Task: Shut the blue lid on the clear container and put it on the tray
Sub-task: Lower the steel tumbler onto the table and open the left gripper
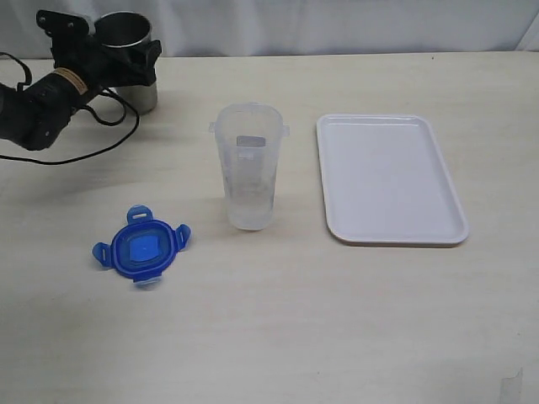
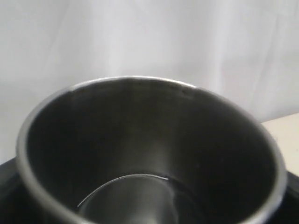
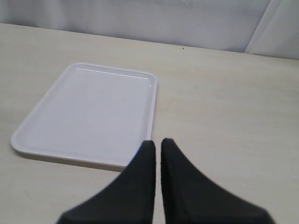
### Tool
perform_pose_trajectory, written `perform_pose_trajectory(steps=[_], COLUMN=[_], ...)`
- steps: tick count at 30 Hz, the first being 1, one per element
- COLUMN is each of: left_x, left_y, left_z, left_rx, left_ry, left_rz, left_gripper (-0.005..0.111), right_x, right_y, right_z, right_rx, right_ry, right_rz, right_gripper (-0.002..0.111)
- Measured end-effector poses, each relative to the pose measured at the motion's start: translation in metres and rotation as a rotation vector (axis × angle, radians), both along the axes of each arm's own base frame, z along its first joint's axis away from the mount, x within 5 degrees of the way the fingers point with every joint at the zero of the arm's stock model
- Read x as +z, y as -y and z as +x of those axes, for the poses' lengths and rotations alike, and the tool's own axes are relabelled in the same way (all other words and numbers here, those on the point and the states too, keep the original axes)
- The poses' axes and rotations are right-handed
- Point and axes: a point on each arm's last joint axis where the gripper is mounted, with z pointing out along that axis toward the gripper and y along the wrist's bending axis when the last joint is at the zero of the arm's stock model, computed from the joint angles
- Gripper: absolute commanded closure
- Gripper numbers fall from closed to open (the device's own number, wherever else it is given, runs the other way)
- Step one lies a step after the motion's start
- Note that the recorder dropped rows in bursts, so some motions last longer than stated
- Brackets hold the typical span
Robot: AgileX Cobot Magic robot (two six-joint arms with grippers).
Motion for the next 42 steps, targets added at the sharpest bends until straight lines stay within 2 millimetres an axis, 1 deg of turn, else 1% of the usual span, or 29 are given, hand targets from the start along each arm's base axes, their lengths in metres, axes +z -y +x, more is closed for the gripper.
perform_pose_trajectory(steps=[3,10,11,12,13,14,15,16,17,18,20,27,37,42], left_x=[-0.009,-0.010,-0.009,-0.010,-0.010,-0.010,-0.010,-0.010,-0.010,-0.010,-0.010,-0.017,-0.022,-0.017], left_y=[-0.002,-0.002,-0.002,-0.002,-0.002,-0.002,-0.002,-0.002,-0.002,-0.002,-0.003,-0.005,-0.006,-0.007], left_z=[0.000,0.000,0.001,0.001,0.001,0.001,0.001,0.001,0.001,0.001,0.002,0.001,0.001,0.000], left_rx=[0.034,0.038,0.038,0.040,0.041,0.041,0.041,0.041,0.041,0.041,0.045,0.063,0.076,0.087], left_ry=[-0.004,-0.006,-0.005,-0.013,-0.014,-0.015,-0.015,-0.015,-0.015,-0.015,-0.016,-0.086,-0.142,-0.166], left_rz=[-0.026,-0.024,-0.024,-0.020,-0.019,-0.018,-0.018,-0.018,-0.018,-0.018,-0.021,0.010,0.033,0.049], left_gripper=[0.107,0.106,0.101,0.092,0.087,0.072,0.066,0.052,0.044,0.031,0.024,0.025,0.025,0.025], right_x=[0.000,0.000,0.000,0.000,0.000,0.000,0.000,0.000,0.000,0.000,0.000,0.000,0.000,0.000], right_y=[0.000,0.000,0.000,0.000,0.000,0.000,0.000,0.000,0.000,0.000,0.000,0.000,0.000,0.000], right_z=[0.000,0.000,0.000,0.000,0.000,0.000,0.000,0.000,0.000,0.000,0.000,0.000,0.000,0.000], right_rx=[0.000,0.000,0.000,0.000,0.000,0.000,0.000,0.000,0.000,0.000,0.000,0.000,0.000,0.000], right_ry=[0.000,0.000,0.000,0.000,0.000,0.000,0.000,0.000,0.000,0.000,0.000,0.000,0.000,0.000], right_rz=[0.000,0.000,0.000,0.000,0.000,0.000,0.000,0.000,0.000,0.000,0.000,0.000,0.000,0.000], right_gripper=[0.104,0.104,0.104,0.104,0.104,0.104,0.104,0.104,0.104,0.104,0.104,0.104,0.104,0.104])
